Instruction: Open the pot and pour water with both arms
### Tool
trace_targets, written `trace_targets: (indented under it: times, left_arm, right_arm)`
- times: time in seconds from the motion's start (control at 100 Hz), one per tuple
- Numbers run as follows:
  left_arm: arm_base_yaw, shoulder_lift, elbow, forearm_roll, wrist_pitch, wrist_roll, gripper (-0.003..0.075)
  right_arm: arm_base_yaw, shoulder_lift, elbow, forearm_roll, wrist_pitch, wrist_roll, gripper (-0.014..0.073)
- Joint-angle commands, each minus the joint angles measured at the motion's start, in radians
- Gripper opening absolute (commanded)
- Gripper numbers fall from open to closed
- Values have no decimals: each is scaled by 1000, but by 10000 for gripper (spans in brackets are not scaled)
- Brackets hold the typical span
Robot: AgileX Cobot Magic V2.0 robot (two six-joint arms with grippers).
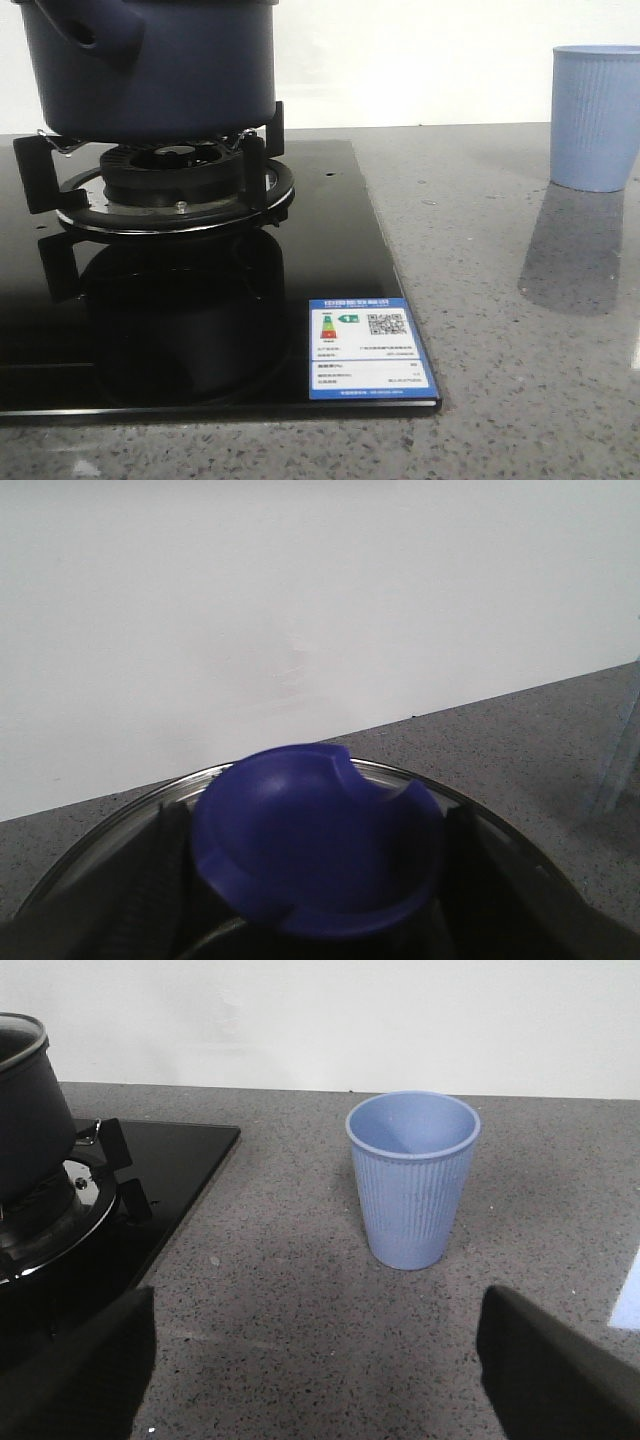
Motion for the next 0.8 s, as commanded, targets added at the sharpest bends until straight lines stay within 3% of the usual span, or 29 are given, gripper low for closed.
trace_targets:
  times: [0.0,0.3,0.79]
  left_arm:
    - [9,-67,-34,-3,-98,-3,365]
    - [109,-189,-34,-4,-89,-3,365]
    - [240,-288,-34,-4,-67,-3,369]
  right_arm:
    - [1,22,-37,-9,-80,-11,570]
    - [1,138,-37,-21,-136,-11,570]
    - [24,543,-37,-21,-493,-11,570]
